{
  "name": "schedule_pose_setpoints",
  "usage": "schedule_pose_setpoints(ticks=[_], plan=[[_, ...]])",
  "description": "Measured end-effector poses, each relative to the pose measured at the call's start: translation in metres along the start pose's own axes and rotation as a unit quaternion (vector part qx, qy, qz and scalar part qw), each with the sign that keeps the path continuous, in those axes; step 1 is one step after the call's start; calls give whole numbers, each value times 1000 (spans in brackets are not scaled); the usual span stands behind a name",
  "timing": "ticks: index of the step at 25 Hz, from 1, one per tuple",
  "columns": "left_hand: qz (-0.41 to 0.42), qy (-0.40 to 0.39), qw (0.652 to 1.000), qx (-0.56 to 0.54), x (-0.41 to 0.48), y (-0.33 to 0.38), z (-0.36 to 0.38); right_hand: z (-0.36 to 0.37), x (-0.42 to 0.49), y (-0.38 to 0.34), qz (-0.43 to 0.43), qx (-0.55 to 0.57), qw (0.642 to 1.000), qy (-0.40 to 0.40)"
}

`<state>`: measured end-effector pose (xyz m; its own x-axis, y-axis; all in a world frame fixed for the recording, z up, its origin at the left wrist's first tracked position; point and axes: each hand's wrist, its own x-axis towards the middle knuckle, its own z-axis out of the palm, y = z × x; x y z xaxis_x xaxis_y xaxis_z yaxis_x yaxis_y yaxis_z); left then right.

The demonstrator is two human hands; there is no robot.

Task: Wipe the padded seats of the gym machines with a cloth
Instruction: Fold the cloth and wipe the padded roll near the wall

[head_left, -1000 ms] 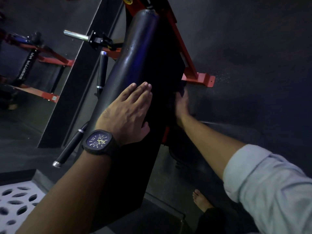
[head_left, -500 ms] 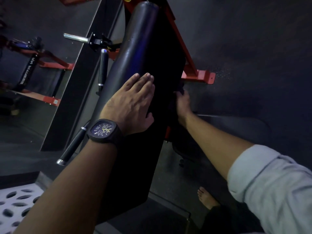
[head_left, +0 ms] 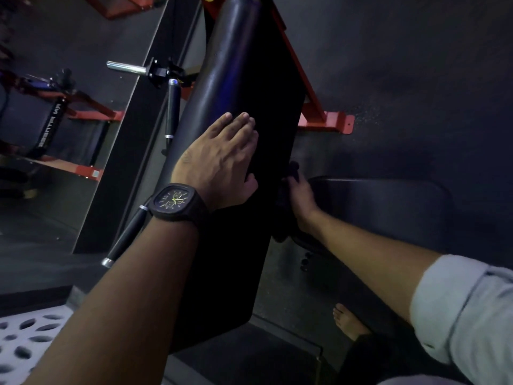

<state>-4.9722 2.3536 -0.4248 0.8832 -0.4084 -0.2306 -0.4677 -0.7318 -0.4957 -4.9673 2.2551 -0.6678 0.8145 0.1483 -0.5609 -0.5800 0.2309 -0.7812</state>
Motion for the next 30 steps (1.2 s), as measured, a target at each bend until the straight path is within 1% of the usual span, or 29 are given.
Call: schedule_pose_setpoints(ticks=[1, 3, 5, 7, 8, 10, 12, 13, 15, 16, 18, 20, 21, 22, 23, 24, 26, 27, 28, 29, 30], plan=[[4, 0, 1000, 5, -2, 0, 0, -2, 5, -6, 9, 15, 1000, 7], [10, -4, 1000, 10, -6, 1, 0, 1, 15, -26, -12, 45, 999, 28], [8, -7, 1000, 9, -10, 4, 2, 4, -3, -15, -23, 17, 999, 40], [7, -6, 1000, 12, -13, 4, 3, 3, -24, 13, 8, 18, 1000, -11], [8, -7, 1000, 12, -14, 4, 3, 2, -26, 14, 10, 11, 1000, -13], [4, -13, 1000, 10, -15, 6, 3, 5, -8, -4, -7, 25, 999, 43], [3, -18, 1000, 15, -17, 9, 2, 14, -12, -4, -18, 5, 996, 86], [3, -21, 1000, 17, -19, 10, 2, 16, -30, 4, -15, -4, 996, 83], [2, -21, 1000, 22, -24, 12, 3, 13, -49, 30, 7, -11, 1000, 25], [2, -20, 999, 24, -27, 13, 3, 12, -49, 26, 10, -12, 1000, 27], [6, -29, 999, 26, -31, 17, 3, 13, -29, 0, -7, 15, 997, 82], [8, -42, 999, 31, -38, 21, 2, 18, -35, 0, -13, 12, 993, 113], [4, -44, 998, 33, -41, 23, 2, 17, -50, 12, -21, -3, 995, 99], [2, -45, 998, 35, -44, 23, 2, 17, -65, 23, -9, -24, 998, 57], [2, -47, 998, 37, -46, 24, 3, 15, -68, 31, -5, -30, 999, 34], [2, -50, 998, 37, -49, 25, 3, 13, -62, 30, 2, -31, 999, 44], [-2, -56, 998, 41, -55, 30, 2, 17, -48, 11, -7, -16, 995, 94], [-2, -61, 997, 42, -58, 33, 2, 22, -51, 13, -7, -29, 994, 103], [-1, -66, 997, 44, -62, 36, 1, 23, -61, 19, -9, -39, 994, 98], [-2, -70, 996, 48, -66, 38, 2, 21, -76, 33, -9, -46, 996, 75], [-5, -70, 996, 51, -68, 39, 2, 19, -89, 45, 2, -50, 998, 33]])
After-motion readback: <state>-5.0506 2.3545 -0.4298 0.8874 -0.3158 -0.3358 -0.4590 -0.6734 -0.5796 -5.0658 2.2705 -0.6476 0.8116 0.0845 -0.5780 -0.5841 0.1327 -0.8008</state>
